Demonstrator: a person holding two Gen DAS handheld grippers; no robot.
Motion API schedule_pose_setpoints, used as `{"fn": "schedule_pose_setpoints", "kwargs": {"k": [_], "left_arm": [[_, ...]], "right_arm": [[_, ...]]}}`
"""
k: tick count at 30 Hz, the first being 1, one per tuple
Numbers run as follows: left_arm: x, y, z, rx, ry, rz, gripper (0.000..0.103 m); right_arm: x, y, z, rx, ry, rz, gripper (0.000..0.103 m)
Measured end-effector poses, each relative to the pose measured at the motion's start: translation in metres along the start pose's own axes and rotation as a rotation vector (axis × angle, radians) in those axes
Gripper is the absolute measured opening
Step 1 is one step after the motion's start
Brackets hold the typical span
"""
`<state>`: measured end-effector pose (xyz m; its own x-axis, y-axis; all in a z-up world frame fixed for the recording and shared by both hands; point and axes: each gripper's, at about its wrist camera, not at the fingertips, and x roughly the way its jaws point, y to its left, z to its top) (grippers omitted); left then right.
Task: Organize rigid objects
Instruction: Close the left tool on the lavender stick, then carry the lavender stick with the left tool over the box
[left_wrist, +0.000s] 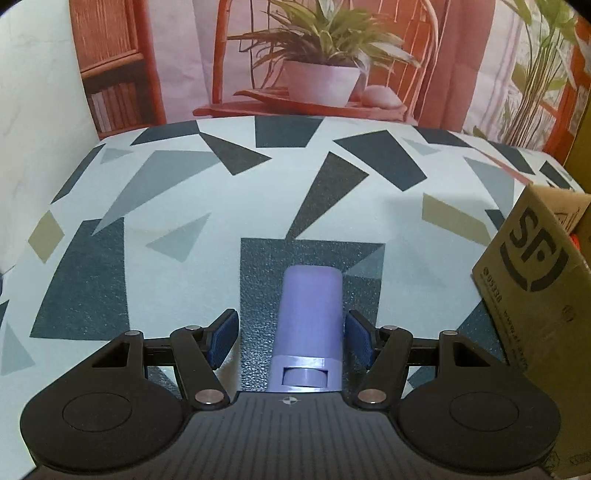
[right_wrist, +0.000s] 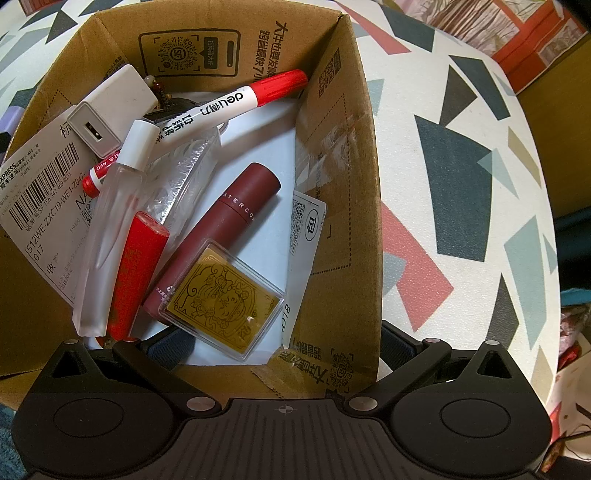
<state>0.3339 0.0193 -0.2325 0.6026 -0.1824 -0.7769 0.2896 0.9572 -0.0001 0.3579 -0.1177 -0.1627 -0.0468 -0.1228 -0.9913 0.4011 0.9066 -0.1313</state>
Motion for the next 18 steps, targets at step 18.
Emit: {"fn": "schedule_pose_setpoints", "kwargs": {"k": [18], "left_arm": [[-0.002,-0.006,-0.009,0.021,-0.005,-0.02,0.043]], "right_arm": [[0.0,0.0,0.0,0.0,0.0,-0.001,0.103]]}}
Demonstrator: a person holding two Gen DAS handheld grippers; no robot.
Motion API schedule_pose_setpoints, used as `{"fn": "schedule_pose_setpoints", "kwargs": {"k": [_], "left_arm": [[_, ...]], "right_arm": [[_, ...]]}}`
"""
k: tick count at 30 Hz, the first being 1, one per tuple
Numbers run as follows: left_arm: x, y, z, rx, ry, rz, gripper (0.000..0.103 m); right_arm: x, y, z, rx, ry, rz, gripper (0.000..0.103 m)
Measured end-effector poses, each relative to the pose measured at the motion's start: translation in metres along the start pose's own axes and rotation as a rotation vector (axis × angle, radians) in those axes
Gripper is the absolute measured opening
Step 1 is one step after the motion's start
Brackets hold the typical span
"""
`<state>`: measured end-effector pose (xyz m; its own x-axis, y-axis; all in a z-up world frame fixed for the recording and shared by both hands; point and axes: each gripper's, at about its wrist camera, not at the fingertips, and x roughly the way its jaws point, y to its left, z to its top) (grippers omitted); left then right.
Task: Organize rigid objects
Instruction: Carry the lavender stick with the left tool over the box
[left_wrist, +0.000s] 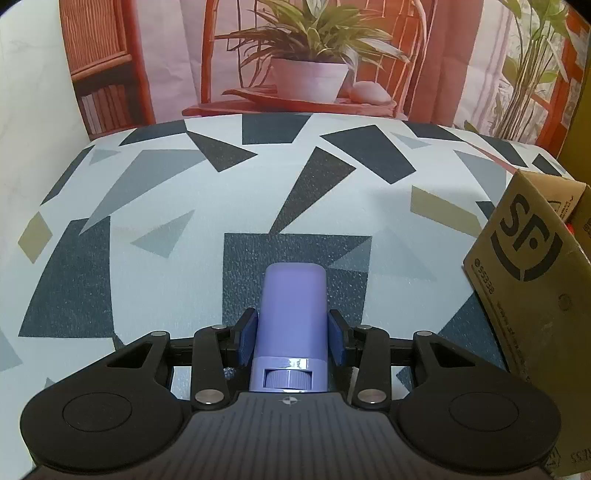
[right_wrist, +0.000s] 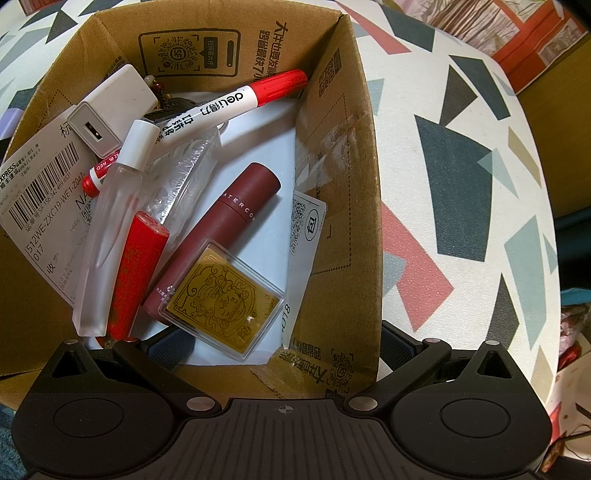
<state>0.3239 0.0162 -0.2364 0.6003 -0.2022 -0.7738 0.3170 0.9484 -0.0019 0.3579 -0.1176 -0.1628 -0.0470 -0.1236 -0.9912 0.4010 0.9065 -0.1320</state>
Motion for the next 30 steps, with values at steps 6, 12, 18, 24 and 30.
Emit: {"fn": "schedule_pose_setpoints", "kwargs": {"k": [6,12,18,24,30], "left_arm": [[-0.002,-0.001,-0.002,0.0,0.005,-0.013,0.042],[-0.007,-0.005,-0.004,0.014,0.0,-0.031,0.042],[-0.024,-0.012,-0.003,0.01,-0.03,-0.073,0.042],[-0.056,-0.028,0.006,0.036,-0.119,-0.161,0.042],[-0.085,-0.054,0.018,0.075,-0.187,-0.282,0.042]], "right_arm": [[0.0,0.0,0.0,0.0,0.0,0.0,0.103],[0.0,0.0,0.0,0.0,0.0,0.0,0.103],[0.0,0.0,0.0,0.0,0.0,0.0,0.103],[0.0,0.0,0.0,0.0,0.0,-0.001,0.103],[0.0,0.0,0.0,0.0,0.0,-0.001,0.103]]}}
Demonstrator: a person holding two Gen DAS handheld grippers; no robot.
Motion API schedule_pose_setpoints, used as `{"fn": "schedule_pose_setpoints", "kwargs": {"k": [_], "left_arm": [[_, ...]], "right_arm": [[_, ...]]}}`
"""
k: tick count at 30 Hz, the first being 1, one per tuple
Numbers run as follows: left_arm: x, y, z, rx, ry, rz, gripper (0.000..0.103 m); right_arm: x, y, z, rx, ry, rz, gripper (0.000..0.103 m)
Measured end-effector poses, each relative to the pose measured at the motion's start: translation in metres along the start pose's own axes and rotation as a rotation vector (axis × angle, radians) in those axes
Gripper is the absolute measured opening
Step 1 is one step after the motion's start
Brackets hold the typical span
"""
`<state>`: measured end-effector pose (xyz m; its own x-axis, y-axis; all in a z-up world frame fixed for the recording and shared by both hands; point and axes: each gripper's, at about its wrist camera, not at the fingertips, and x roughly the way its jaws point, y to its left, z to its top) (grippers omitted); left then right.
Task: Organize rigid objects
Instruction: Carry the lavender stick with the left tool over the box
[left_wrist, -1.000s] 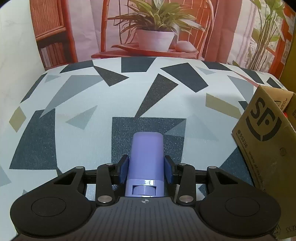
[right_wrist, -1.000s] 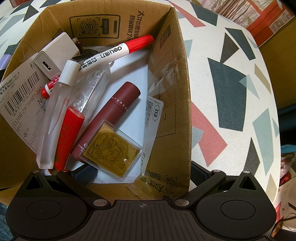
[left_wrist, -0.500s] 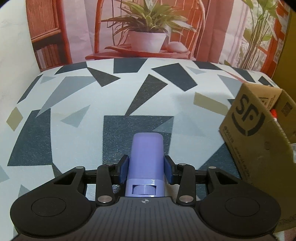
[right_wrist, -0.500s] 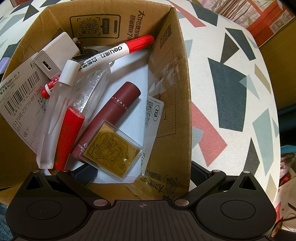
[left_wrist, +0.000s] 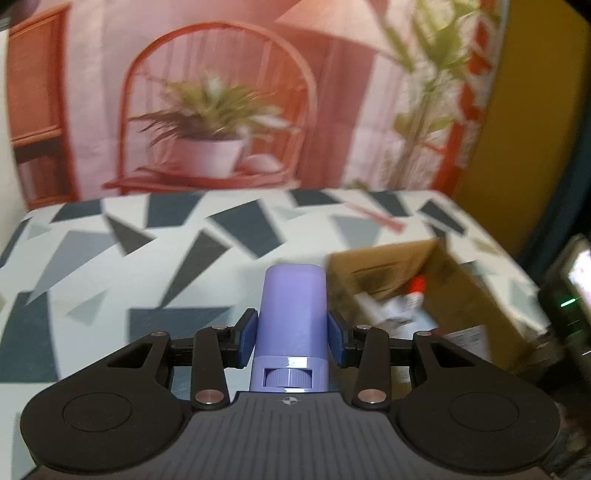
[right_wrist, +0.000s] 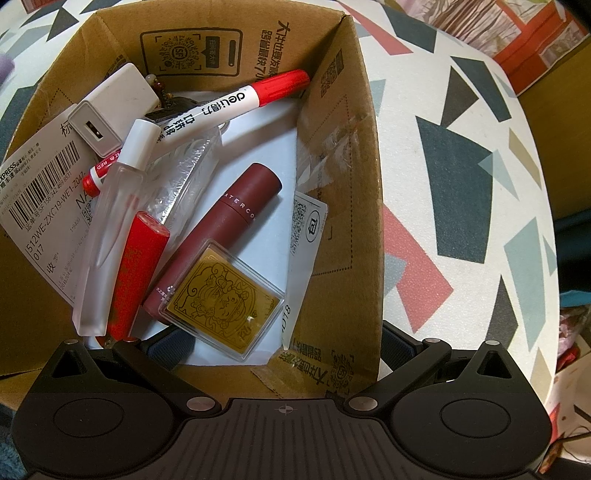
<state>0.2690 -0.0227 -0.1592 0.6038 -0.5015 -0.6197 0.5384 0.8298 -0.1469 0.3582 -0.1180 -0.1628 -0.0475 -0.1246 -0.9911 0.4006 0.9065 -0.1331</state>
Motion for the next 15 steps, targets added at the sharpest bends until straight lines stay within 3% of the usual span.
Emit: {"fn": "schedule_pose_setpoints", "kwargs": {"k": [6,15], "left_arm": [[0.0,-0.03,0.009,0.009,-0.005,-0.128,0.042],[0.032,-0.054,0.008,0.019,0.053,-0.214,0.042]], "right_arm": [[0.0,0.0,0.0,0.0,-0.001,0.0,0.103],[-0.002,0.001,0.001,0.004,-0.006,0.001,0.103]]}}
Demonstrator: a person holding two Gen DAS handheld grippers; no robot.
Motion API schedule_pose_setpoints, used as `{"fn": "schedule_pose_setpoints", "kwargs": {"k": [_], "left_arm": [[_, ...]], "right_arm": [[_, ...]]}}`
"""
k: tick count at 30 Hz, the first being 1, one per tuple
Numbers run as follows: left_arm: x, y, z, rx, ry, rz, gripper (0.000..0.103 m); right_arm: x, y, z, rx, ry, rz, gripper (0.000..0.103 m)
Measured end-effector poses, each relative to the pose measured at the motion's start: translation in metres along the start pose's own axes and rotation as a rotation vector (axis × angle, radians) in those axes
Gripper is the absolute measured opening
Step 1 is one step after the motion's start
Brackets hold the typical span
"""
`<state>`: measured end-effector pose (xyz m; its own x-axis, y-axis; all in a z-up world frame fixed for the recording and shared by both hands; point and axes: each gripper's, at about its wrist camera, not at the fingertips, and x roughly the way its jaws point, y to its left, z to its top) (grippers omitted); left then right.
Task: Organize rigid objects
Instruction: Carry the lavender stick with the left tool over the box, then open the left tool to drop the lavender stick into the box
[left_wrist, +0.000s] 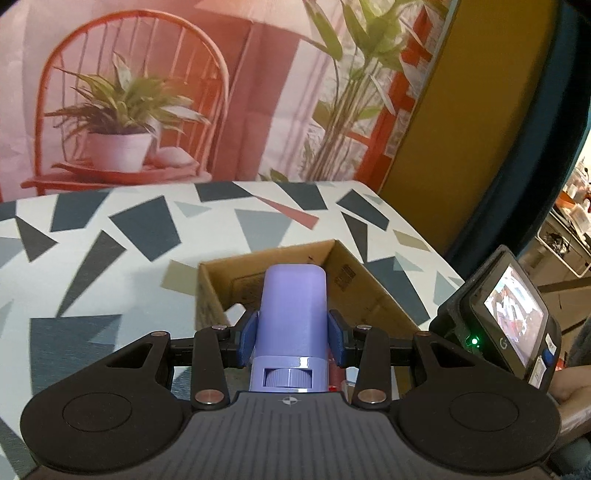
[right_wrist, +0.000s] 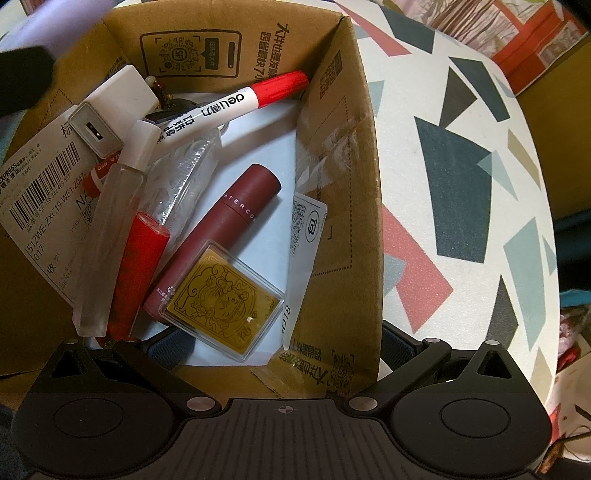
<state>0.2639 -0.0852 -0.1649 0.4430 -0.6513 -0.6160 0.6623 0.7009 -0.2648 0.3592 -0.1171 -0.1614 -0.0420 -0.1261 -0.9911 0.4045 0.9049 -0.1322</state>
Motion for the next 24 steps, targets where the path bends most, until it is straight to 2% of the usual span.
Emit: {"fn": "schedule_pose_setpoints", "kwargs": {"k": [4,8,11,16,21,24], "left_arm": [[0.014,0.0,-0.002,0.001,0.036,-0.022,0.042],[0.015,0.003,0.002,-0.017,0.036,-0.033,0.042],[0.012,0.004,0.005,-0.026,0.028,-0.012,0.046],[-0.006,0.006,0.006,-0.063,-0.004,0.032,0.067],[-0.024,0.006,0.004,-0.079,-0.014,0.131,0.091],[-0.03,0.006,0.002,-0.082,0.01,0.185,0.097]], "right_arm": [[0.0,0.001,0.0,0.0,-0.002,-0.002,0.103],[0.001,0.001,-0.001,0.007,-0.005,0.001,0.103],[0.001,-0.001,-0.001,0.008,-0.009,0.004,0.103],[0.0,-0.003,-0.004,0.014,-0.019,0.009,0.103],[-0.001,-0.005,-0.007,0.018,-0.035,0.01,0.103],[-0.002,-0.004,-0.008,0.018,-0.046,0.01,0.103]]}}
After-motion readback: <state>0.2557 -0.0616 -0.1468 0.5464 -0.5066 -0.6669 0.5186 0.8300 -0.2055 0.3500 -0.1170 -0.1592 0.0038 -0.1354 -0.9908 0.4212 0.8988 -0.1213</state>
